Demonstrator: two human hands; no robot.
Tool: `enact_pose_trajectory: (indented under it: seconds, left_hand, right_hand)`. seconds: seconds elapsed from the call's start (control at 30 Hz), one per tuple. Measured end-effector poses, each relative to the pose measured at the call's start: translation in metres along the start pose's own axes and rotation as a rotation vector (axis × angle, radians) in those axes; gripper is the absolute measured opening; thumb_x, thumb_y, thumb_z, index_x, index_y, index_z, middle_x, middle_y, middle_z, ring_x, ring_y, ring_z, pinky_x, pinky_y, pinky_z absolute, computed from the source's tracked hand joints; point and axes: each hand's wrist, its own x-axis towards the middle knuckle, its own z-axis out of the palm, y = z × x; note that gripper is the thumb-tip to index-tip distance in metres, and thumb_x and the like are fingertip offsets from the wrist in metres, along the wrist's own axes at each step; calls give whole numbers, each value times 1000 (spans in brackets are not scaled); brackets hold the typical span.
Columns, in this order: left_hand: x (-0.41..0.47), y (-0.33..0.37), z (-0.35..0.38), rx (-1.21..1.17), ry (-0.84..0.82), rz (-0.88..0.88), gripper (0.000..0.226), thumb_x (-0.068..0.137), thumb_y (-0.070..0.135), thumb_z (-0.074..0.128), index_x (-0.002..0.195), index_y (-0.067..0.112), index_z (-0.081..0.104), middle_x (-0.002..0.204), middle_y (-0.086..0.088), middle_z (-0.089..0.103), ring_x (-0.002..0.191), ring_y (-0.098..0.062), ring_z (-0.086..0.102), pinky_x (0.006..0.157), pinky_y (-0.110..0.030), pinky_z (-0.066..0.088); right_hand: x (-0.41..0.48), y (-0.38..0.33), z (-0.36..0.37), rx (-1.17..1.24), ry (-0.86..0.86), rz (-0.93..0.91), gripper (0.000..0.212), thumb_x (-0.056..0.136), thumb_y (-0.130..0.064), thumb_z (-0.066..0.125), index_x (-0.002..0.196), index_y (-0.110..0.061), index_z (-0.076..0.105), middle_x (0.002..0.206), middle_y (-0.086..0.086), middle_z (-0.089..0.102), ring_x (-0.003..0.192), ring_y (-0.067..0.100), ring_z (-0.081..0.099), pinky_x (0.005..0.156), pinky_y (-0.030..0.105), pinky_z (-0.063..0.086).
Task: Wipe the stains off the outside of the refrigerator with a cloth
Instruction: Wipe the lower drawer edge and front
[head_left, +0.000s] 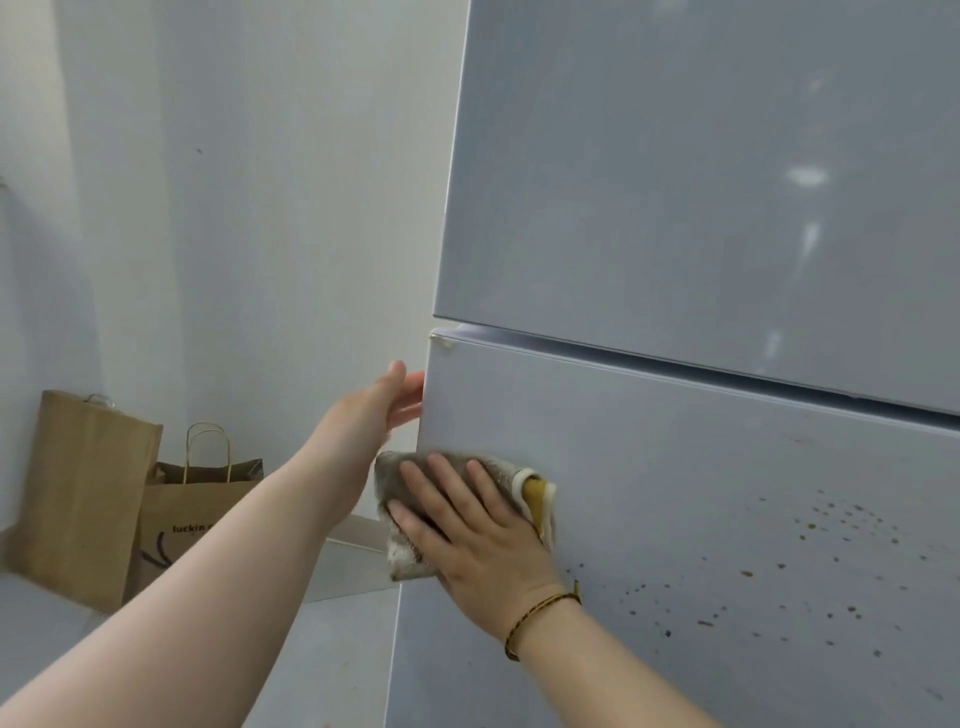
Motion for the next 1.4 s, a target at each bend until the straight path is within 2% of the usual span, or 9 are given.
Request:
enact_pose_trajectory:
  seconds: [0.1, 0.2, 0.43, 0.57, 0.77, 0.87, 0.97, 1.13, 1.4]
  left_hand:
    - [-12, -1, 12, 76, 54, 82, 31, 99, 30, 28, 96, 29, 59, 104, 14, 60, 102, -4, 53, 94, -23, 29]
    - [-20, 0, 27, -54, 64, 67, 38, 99, 30, 30, 136, 28, 39, 134, 12, 45, 121, -6, 42, 102, -24, 31]
    - [-17, -18, 53, 34, 183, 188, 58, 98, 28, 33, 145, 32, 0, 154, 11, 0, 141, -5, 2, 114, -26, 2]
    - [-27, -41, 66, 399, 265, 510, 59, 82, 53, 30, 132, 48, -2, 143, 24, -10, 133, 7, -10, 107, -16, -5]
    - [-39, -69, 95, 831, 158, 952, 48, 97, 48, 14, 143, 42, 1, 147, -5, 13, 141, -2, -9, 112, -23, -1]
    - [-38, -74, 105, 893, 165, 978, 46, 96, 50, 17, 140, 36, 16, 145, -11, 17, 142, -10, -1, 112, -23, 6]
    - [-30, -89, 111, 1093, 203, 1044, 54, 96, 51, 15, 146, 33, 4, 148, -13, 17, 143, -12, -8, 115, -31, 0]
    - [-15, -104, 118, 1231, 330, 1122, 61, 94, 56, 12, 147, 27, 0, 155, -1, -13, 143, -18, -9, 117, -37, -5]
    - [-13, -110, 122, 1263, 397, 1162, 65, 93, 59, 13, 147, 26, -2, 154, -1, -16, 143, -19, -11, 117, -38, -5]
  right_hand:
    - [-6, 20, -9, 36, -1, -167, 48, 78, -20, 32, 123, -23, 51, 139, 4, 41, 127, 23, 31, 114, 40, 2]
    - [-6, 69, -27, 100, 140, -11, 38, 91, -17, 33, 118, -24, 59, 131, 3, 56, 124, 22, 38, 112, 37, 11]
    - [-37, 71, -26, 25, 135, 374, 49, 81, -26, 41, 130, -25, 38, 153, 3, 14, 144, 19, -2, 116, 39, 0]
    - [-89, 42, -12, 2, 7, 99, 38, 93, -22, 29, 129, -27, 39, 156, 2, -7, 144, 20, -4, 118, 38, -1]
    - [-103, 100, -28, -58, -96, -335, 46, 80, -23, 40, 126, -26, 37, 141, -5, 27, 139, 20, 19, 118, 38, -5]
    - [-103, 153, -46, -43, -32, -192, 50, 83, -20, 41, 131, -25, 35, 144, -5, 25, 144, 19, -2, 116, 37, 5]
    - [-113, 179, -58, -29, 2, 28, 50, 82, -24, 41, 132, -25, 36, 150, -2, 19, 144, 16, -6, 116, 38, 3]
    - [-142, 136, -36, -18, 147, 476, 52, 90, -37, 36, 141, -28, 26, 156, -4, -4, 144, 18, -1, 118, 39, 0]
    - [-195, 132, -31, -35, -70, -80, 39, 97, -16, 24, 131, -28, 38, 151, 0, 18, 144, 19, 1, 118, 36, 3]
